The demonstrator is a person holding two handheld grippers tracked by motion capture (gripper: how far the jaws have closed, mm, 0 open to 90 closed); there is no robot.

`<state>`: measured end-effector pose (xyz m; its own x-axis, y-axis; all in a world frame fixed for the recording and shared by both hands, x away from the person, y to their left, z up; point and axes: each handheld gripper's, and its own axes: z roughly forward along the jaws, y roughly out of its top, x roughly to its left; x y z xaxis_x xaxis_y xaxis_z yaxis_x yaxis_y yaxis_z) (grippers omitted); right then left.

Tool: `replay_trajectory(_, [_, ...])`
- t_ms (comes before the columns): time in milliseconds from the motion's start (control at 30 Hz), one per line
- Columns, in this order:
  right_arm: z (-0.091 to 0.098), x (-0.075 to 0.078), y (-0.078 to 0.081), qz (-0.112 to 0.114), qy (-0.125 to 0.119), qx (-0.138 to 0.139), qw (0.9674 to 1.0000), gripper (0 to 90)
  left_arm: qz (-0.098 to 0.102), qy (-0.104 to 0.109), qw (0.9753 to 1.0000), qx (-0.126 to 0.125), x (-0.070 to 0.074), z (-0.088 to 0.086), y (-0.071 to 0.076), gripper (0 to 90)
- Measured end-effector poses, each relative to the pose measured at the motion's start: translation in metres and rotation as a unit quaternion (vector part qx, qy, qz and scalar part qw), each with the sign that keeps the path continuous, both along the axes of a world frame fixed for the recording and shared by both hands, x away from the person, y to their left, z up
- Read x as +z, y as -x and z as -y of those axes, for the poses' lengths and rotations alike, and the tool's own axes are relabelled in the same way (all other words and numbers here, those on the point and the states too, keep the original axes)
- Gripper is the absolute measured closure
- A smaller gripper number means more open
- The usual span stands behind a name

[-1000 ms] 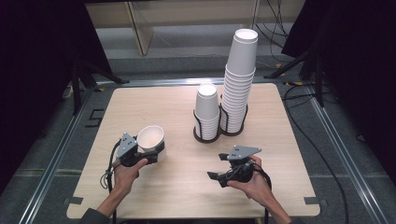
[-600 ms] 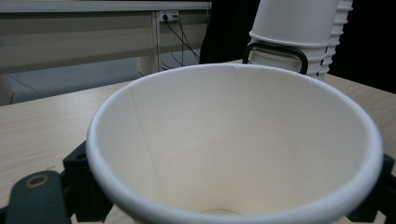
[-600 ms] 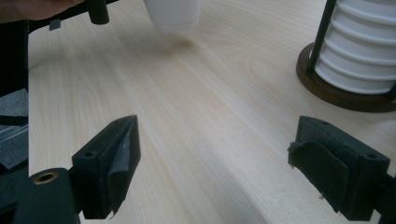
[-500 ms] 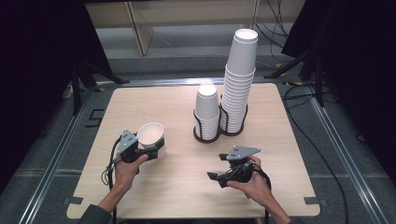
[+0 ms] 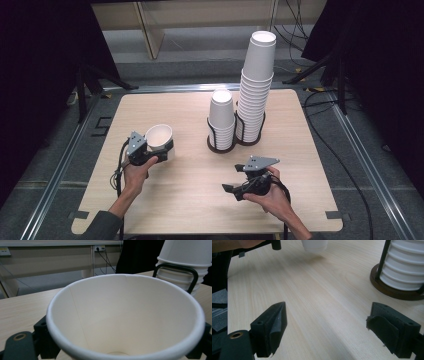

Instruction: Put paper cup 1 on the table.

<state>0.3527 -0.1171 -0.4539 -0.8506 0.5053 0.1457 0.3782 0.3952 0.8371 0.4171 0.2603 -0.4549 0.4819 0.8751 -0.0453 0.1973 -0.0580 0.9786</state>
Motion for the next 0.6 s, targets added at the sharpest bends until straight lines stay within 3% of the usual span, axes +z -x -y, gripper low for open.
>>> replay_trajectory(233, [0.0,-0.001,0.0,0.001,0.001,-0.01,1.0,16.2,-0.008,-0.007,0.9999,0.013,-0.005,-0.002,-0.012,12.2])
replay_trajectory(367, [0.001,-0.001,-0.002,0.01,0.003,-0.005,0.9999,16.2,0.001,0.0,0.9999,0.017,-0.006,-0.004,-0.021,12.2])
replay_trajectory(400, [0.0,-0.002,-0.001,-0.001,0.001,-0.008,1.0,16.2,0.0,0.0,0.9997,0.024,-0.007,-0.004,-0.025,12.2])
replay_trajectory(600, [0.0,-0.002,-0.001,-0.002,0.001,-0.009,1.0,16.1,0.01,-0.002,0.9993,0.036,-0.011,-0.004,-0.04,12.1])
